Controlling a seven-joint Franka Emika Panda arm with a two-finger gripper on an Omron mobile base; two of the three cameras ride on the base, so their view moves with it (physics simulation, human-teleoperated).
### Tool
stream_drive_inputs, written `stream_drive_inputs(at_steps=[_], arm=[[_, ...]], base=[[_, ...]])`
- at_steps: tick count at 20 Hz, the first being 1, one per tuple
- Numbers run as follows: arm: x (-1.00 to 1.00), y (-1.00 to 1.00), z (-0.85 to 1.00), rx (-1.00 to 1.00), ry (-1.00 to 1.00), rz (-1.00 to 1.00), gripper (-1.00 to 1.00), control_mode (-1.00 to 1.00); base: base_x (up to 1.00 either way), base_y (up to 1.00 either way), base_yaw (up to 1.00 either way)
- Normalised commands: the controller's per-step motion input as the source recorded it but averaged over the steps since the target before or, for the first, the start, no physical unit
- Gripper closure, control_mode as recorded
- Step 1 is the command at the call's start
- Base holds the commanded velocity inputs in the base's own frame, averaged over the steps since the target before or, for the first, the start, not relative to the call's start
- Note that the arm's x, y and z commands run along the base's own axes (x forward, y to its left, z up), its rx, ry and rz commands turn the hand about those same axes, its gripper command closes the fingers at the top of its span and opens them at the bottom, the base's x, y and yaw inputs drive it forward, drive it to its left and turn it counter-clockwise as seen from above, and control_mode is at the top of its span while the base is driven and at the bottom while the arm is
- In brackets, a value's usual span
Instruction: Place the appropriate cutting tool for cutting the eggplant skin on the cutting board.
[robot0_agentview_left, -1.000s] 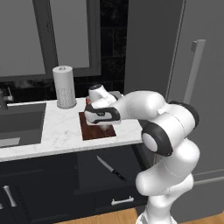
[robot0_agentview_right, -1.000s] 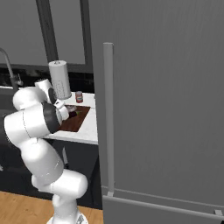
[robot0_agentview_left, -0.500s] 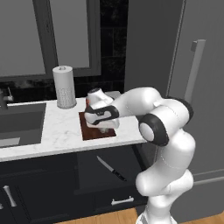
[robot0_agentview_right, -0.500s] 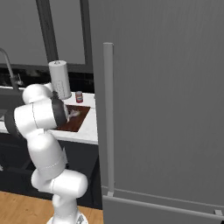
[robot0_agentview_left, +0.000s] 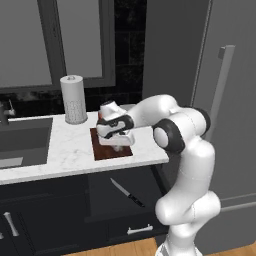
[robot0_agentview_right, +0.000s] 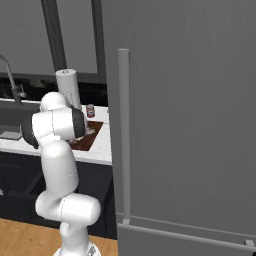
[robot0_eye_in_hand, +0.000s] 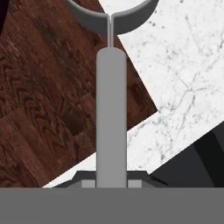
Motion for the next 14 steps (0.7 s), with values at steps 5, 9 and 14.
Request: stream_drive_inputs(at_steps=[5,9,14], arm=[[0.23,0.09,-0.18,0.0,0.08,0.0,1.0,-1.0],[0.2,0.08,-0.19,0.0,0.06,0.0,1.0,-1.0],[0.23,0.07,-0.25,0.0,0.07,0.0,1.0,-1.0]], base=[[0.0,0.0,0.0],[0.0,0.0,0.0],[0.0,0.0,0.0]])
